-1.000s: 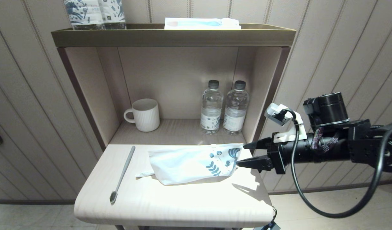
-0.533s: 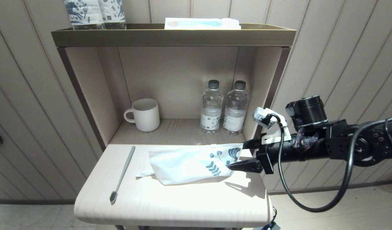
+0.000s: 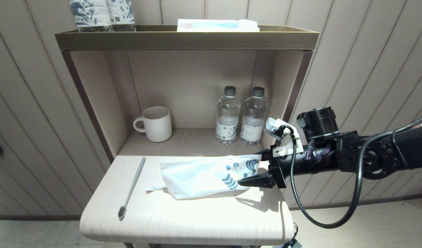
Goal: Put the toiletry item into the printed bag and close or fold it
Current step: Pick up the storage bag
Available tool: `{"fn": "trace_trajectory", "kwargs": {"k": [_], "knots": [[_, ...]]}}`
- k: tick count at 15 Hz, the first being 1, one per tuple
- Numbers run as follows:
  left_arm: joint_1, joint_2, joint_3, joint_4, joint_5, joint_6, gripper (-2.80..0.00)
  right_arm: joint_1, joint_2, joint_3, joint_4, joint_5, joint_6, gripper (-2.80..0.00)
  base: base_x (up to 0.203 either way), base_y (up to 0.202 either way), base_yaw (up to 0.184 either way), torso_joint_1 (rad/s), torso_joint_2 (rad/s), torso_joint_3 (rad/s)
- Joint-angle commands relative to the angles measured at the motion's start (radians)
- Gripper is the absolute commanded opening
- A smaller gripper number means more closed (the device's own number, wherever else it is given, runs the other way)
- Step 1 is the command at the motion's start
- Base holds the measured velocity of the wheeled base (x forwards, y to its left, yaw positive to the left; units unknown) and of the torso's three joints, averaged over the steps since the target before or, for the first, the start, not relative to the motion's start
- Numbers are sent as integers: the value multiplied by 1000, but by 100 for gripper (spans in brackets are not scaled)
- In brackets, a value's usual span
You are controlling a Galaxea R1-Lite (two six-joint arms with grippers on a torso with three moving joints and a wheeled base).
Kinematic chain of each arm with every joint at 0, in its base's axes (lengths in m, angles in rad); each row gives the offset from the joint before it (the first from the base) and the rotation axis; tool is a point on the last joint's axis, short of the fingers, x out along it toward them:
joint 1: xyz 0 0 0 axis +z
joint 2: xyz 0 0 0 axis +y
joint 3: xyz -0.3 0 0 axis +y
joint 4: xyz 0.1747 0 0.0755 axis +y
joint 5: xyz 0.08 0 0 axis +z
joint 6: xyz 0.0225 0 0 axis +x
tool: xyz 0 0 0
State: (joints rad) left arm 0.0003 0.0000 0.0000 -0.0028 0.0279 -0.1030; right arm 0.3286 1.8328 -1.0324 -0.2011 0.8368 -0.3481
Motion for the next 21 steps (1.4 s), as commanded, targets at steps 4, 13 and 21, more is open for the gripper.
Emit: {"fn": "trace_trajectory", "kwargs": {"k": [4, 13, 21], "knots": [[1, 0, 0, 0, 1, -1, -280, 18, 18, -15, -1, 17, -9, 0, 0, 0, 0, 0, 0, 0], [0, 0, 0, 0, 1, -1, -280, 18, 36, -17, -1, 18, -19, 0, 0, 0, 0, 0, 0, 0], [1, 0, 0, 0, 1, -1, -280, 18, 36, -30, -1, 19, -19, -280, 0, 0, 0, 0, 0, 0]]}}
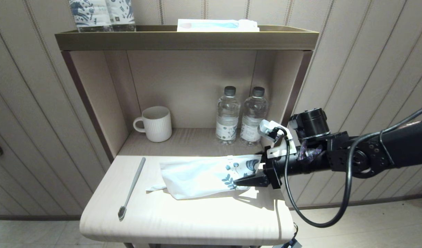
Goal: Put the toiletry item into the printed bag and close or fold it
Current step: Pick up the storage bag
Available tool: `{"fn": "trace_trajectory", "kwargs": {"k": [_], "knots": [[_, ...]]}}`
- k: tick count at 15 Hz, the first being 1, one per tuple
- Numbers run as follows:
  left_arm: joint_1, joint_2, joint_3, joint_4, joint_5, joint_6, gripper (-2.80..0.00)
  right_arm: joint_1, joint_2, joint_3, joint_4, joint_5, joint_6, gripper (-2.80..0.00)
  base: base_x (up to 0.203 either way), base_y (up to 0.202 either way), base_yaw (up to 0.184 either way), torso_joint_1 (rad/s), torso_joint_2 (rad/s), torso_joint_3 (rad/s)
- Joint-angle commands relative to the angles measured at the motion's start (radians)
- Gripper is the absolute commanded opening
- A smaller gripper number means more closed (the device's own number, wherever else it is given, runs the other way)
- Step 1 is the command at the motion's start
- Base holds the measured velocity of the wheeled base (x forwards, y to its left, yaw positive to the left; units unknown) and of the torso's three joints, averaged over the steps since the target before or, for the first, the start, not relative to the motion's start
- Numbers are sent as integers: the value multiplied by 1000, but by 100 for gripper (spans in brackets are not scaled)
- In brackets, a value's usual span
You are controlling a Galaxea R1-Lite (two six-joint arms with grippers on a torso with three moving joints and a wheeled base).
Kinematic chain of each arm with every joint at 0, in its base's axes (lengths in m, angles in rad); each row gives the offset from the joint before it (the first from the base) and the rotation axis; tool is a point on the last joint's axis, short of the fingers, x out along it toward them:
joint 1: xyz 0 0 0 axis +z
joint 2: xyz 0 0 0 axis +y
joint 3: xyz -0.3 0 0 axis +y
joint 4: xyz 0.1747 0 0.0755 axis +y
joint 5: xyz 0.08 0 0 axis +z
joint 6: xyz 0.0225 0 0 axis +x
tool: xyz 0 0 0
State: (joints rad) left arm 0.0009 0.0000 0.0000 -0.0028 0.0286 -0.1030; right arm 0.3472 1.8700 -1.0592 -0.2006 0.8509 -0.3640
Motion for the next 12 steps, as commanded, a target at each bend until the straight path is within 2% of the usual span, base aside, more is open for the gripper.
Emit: {"fn": "trace_trajectory", "kwargs": {"k": [1, 12], "knots": [[1, 0, 0, 0, 1, -1, -280, -1, 0, -4, -2, 5, -4, -280, 0, 0, 0, 0, 0, 0], [1, 0, 0, 0, -2, 3, -280, 19, -18, 14, -1, 5, -9, -280, 0, 0, 0, 0, 0, 0]]}}
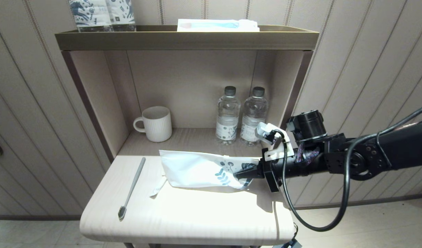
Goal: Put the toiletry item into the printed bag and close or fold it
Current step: Pick up the storage bag, then open the storage bag
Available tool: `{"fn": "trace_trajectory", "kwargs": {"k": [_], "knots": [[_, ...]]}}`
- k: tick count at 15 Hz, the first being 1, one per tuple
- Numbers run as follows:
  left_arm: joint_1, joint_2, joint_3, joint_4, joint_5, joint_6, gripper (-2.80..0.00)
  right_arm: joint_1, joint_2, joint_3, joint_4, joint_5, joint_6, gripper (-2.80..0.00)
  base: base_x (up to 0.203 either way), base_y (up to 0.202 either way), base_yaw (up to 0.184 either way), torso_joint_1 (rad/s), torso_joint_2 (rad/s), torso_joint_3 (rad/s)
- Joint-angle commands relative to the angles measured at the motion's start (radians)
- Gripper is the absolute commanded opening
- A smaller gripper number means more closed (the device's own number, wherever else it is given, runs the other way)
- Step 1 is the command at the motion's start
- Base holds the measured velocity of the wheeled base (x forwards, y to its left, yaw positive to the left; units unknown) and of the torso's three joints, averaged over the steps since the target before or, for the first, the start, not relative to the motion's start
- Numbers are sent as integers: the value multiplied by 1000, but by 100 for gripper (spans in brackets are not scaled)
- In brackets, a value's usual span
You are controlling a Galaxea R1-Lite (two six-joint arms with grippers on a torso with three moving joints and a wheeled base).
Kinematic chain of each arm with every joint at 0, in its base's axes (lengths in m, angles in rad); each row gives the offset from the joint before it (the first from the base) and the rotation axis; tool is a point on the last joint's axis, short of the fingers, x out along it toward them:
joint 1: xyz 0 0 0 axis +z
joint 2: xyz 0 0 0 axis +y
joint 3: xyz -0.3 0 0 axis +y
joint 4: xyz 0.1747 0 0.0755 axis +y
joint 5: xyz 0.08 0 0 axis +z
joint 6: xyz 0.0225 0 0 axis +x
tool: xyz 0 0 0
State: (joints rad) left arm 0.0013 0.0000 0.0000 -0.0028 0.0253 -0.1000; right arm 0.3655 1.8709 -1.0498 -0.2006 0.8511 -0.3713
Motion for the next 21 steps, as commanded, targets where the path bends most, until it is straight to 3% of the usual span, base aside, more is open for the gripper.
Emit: {"fn": "trace_trajectory", "kwargs": {"k": [1, 4, 6, 9, 12, 18, 21], "knots": [[0, 0, 0, -2, 1, 2, -280, 0, -45, 10, -1, 5, 0, -280, 0, 0, 0, 0, 0, 0], [1, 0, -16, 12, 1, 37, -280, -3, -170, 33, 9, 2, 8, -280, 0, 0, 0, 0, 0, 0], [1, 47, -163, 52, -37, 32, -280, -6, -273, 38, 38, -5, 42, -280, 0, 0, 0, 0, 0, 0], [0, 253, -450, 132, -148, -60, -280, 9, -373, 8, 189, -35, 78, -280, 0, 0, 0, 0, 0, 0], [1, 453, -588, 162, -290, -108, -280, 27, -393, -19, 269, -57, 77, -280, 0, 0, 0, 0, 0, 0], [0, 723, -792, 163, -584, -85, -280, 88, -415, -9, 325, -114, 27, -280, 0, 0, 0, 0, 0, 0], [-10, 859, -865, 165, -624, -66, -280, 109, -405, -4, 317, -184, 24, -280, 0, 0, 0, 0, 0, 0]]}}
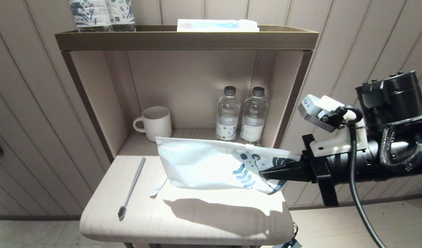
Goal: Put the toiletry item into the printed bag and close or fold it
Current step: Open the storage bag
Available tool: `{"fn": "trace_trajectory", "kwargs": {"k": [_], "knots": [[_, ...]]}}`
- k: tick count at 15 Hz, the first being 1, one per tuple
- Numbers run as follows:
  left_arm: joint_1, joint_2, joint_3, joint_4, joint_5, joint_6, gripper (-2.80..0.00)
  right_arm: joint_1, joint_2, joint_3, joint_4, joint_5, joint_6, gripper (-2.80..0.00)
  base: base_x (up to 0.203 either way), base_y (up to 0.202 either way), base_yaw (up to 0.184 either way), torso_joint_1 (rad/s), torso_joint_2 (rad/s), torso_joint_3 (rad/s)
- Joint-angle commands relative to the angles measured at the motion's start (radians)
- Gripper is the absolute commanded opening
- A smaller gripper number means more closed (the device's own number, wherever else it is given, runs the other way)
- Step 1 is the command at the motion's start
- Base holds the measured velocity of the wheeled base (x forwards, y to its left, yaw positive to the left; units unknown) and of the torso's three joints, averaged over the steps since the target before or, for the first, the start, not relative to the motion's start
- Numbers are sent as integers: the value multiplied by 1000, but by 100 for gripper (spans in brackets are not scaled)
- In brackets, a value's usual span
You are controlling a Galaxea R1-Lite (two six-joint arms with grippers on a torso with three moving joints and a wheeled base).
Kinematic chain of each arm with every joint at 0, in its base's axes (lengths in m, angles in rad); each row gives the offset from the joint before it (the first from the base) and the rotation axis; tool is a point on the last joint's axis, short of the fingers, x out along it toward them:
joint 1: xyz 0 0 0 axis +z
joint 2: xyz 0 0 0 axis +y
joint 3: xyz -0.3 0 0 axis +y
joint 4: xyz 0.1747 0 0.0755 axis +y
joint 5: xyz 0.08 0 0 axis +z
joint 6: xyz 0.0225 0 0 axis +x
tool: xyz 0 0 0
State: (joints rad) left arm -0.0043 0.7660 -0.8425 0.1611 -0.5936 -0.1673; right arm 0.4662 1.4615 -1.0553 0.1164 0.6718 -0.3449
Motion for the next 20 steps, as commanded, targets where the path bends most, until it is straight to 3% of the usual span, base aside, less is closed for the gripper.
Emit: {"fn": "trace_trajectory", "kwargs": {"k": [1, 3, 6, 9, 13, 17, 20], "knots": [[-38, 125, -32, 2, -2, 23, -280, 23, 6, 1, -1, -33, -3, -280, 0, 0, 0, 0, 0, 0], [-124, 172, -53, 6, 54, 55, -280, 56, 8, 3, 0, -71, -12, -280, 0, 0, 0, 0, 0, 0], [-298, 248, -148, 60, 205, 84, -280, 118, 16, 19, -7, -167, -14, -280, 0, 0, 0, 0, 0, 0], [-408, 346, -281, 176, 238, 101, -280, 118, 19, 32, -53, -202, -14, -280, 0, 0, 0, 0, 0, 0], [-445, 461, -363, 203, 226, 167, -280, 120, 38, 31, -54, -202, -15, -280, 0, 0, 0, 0, 0, 0], [-535, 508, -415, 206, 142, 288, -280, 129, 84, 29, -57, -202, -16, -280, 0, 0, 0, 0, 0, 0], [-597, 557, -465, 207, 73, 341, -280, 140, 86, 32, -57, -202, -16, -280, 0, 0, 0, 0, 0, 0]]}}
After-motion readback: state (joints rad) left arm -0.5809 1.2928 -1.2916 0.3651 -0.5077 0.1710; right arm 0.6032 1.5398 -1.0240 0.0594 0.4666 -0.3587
